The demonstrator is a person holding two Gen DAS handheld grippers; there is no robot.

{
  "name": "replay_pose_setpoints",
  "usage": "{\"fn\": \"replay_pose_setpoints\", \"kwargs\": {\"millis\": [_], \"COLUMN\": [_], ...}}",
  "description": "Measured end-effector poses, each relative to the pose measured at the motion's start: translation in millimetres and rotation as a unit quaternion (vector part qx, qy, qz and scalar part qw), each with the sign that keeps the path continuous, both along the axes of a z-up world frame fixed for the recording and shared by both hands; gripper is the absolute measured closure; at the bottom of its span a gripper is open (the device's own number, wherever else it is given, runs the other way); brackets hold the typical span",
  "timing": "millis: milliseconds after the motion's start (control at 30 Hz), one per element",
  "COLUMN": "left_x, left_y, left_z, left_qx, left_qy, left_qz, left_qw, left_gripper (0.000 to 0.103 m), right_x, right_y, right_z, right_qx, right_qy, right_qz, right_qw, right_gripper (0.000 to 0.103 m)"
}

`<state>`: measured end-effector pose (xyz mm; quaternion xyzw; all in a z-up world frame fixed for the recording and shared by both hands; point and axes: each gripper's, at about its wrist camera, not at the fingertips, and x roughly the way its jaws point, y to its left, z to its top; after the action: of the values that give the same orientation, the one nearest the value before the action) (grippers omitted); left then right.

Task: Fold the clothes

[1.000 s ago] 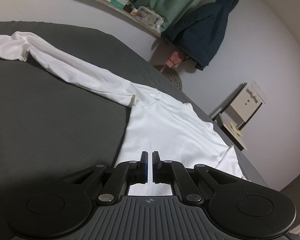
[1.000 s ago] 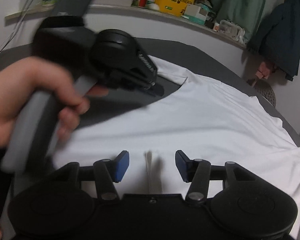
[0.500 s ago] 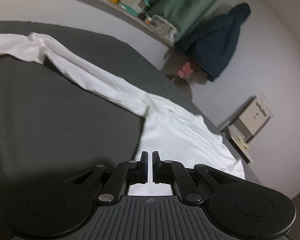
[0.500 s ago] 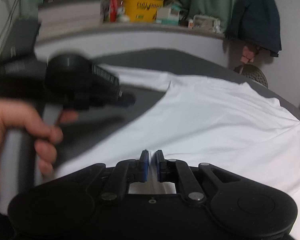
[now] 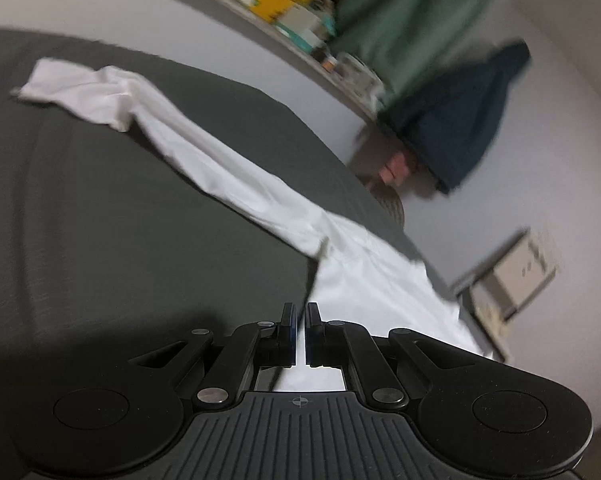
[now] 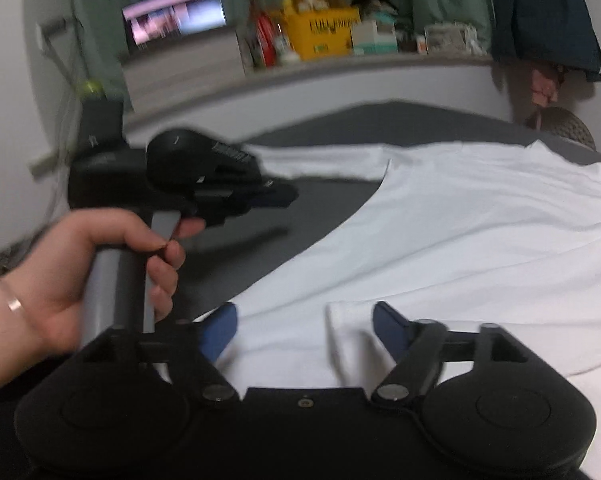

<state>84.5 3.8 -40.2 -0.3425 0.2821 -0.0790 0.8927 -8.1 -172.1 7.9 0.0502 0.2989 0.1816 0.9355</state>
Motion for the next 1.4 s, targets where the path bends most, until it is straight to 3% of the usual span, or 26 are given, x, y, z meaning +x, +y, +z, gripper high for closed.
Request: {"fn": "replay_pose_setpoints", "kwargs": {"millis": [67, 167, 333, 400, 500, 667, 800, 1000, 1100, 1200, 1300, 1400], "left_x": [-2.2, -3.6, 19.4, 41.6, 76.4, 122.7, 138.0, 135.1, 131.2, 119.0, 103.3, 89.7], "left_y": [10.2, 28.8, 93.9, 135.6, 186.4, 222.2, 233.7, 227.2, 216.3, 184.7, 145.0, 116.0], "left_z": [-0.8, 6.7, 24.8, 18.7, 8.5, -5.6, -24.1, -25.7, -18.5, -8.0, -10.1, -19.8], "left_qx": [-0.019, -0.018, 0.052, 0.047, 0.044, 0.083, 0.025, 0.046, 0.087, 0.187, 0.293, 0.367], "left_qy": [0.001, 0.002, 0.0, 0.025, 0.069, 0.089, 0.087, 0.071, 0.101, 0.103, 0.087, 0.057], "left_qz": [0.031, 0.075, 0.183, 0.209, 0.226, 0.163, 0.167, 0.185, 0.166, 0.11, 0.061, 0.066], "left_qw": [0.9993, 0.997, 0.9817, 0.9764, 0.9708, 0.9792, 0.9818, 0.9791, 0.9769, 0.9708, 0.95, 0.9261], "left_gripper": [0.1, 0.1, 0.1, 0.1, 0.1, 0.1, 0.1, 0.1, 0.1, 0.1, 0.1, 0.1], "right_x": [-5.7, -11.1, -11.2, -9.7, -11.2, -16.9, -20.2, -18.7, -17.2, -14.0, -12.0, -11.6], "right_y": [-29.2, -65.4, -88.8, -88.4, -82.8, -72.7, -65.8, -61.4, -65.8, -74.1, -83.3, -87.4], "right_z": [-4.1, -17.8, -30.5, -31.0, -27.1, -24.2, -25.7, -36.2, -41.0, -44.0, -48.2, -50.9], "right_qx": [0.016, 0.056, 0.137, 0.142, 0.142, 0.141, 0.131, 0.119, 0.139, 0.172, 0.208, 0.214], "right_qy": [-0.011, -0.015, 0.027, 0.03, 0.024, 0.027, 0.029, 0.05, 0.063, 0.075, 0.087, 0.093], "right_qz": [0.009, -0.002, -0.036, -0.029, -0.012, 0.012, 0.029, 0.034, 0.025, 0.007, -0.012, -0.025], "right_qw": [1.0, 0.998, 0.989, 0.989, 0.99, 0.99, 0.991, 0.991, 0.988, 0.982, 0.974, 0.972], "right_gripper": [0.025, 0.025, 0.025, 0.024, 0.022, 0.02, 0.02, 0.019, 0.019, 0.019, 0.019, 0.019]}}
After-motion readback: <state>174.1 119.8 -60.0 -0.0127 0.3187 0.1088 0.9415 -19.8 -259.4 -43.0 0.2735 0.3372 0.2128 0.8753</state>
